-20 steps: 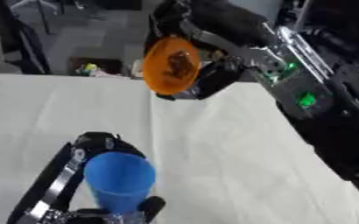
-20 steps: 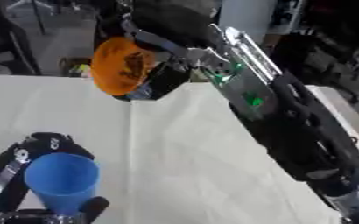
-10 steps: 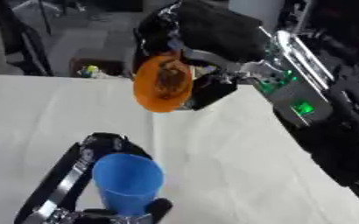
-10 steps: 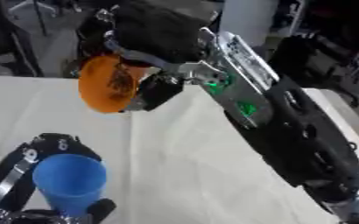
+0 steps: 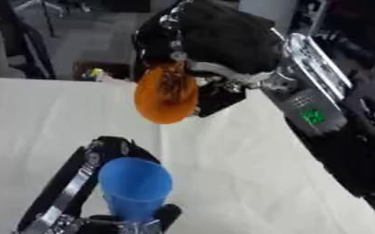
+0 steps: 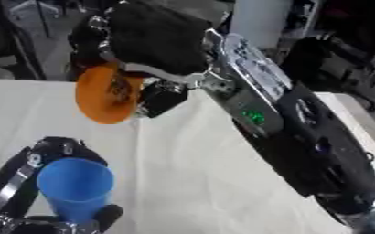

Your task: Pour the contents of one cup into another cup.

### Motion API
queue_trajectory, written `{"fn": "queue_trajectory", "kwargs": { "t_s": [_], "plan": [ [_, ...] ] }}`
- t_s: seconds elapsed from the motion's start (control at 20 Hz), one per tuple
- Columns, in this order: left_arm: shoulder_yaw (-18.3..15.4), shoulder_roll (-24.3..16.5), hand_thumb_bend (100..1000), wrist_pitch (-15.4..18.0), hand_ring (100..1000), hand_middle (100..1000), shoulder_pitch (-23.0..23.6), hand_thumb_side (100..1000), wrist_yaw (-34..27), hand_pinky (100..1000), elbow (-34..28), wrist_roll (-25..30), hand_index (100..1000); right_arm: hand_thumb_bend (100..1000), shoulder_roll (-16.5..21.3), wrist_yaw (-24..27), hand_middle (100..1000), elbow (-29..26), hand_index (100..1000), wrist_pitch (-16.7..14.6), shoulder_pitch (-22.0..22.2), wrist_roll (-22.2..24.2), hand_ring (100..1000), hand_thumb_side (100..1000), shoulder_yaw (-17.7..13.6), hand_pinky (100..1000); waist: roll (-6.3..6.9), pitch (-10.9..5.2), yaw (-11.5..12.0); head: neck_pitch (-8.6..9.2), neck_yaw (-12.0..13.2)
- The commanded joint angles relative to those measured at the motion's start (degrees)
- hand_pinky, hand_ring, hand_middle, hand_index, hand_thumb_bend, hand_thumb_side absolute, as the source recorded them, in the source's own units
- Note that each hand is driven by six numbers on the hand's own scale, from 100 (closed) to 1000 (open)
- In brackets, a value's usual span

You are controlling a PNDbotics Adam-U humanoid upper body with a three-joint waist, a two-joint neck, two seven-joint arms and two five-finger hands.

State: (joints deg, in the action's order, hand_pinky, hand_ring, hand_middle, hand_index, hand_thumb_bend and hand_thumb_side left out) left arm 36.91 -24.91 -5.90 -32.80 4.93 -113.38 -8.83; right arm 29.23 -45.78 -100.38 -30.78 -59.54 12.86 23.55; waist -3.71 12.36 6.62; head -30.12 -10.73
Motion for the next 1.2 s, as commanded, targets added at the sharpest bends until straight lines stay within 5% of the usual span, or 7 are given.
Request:
{"fn": "queue_trajectory", "kwargs": {
  "t_s": [0.05, 1.2],
  "plan": [
    [-0.2, 0.1, 328, -0.5, 100, 110, -1.1, 100, 0.3, 100, -1.2, 0.1, 506, 100, 0.3, -1.1, 320, -1.1, 463, -0.4, -1.4, -0.2, 305, 100, -0.4, 607, 0.21, -1.17, -0.1, 0.31, 0.0],
    [-0.1, 1.0, 335, -1.3, 100, 111, -2.8, 100, 0.6, 100, -0.4, 0.1, 509, 100, -0.2, -5.9, 338, -2.7, 471, -2.3, -1.6, -0.7, 327, 100, 0.0, 699, 0.12, -1.35, 0.0, 0.61, 0.0]
  ]
}}
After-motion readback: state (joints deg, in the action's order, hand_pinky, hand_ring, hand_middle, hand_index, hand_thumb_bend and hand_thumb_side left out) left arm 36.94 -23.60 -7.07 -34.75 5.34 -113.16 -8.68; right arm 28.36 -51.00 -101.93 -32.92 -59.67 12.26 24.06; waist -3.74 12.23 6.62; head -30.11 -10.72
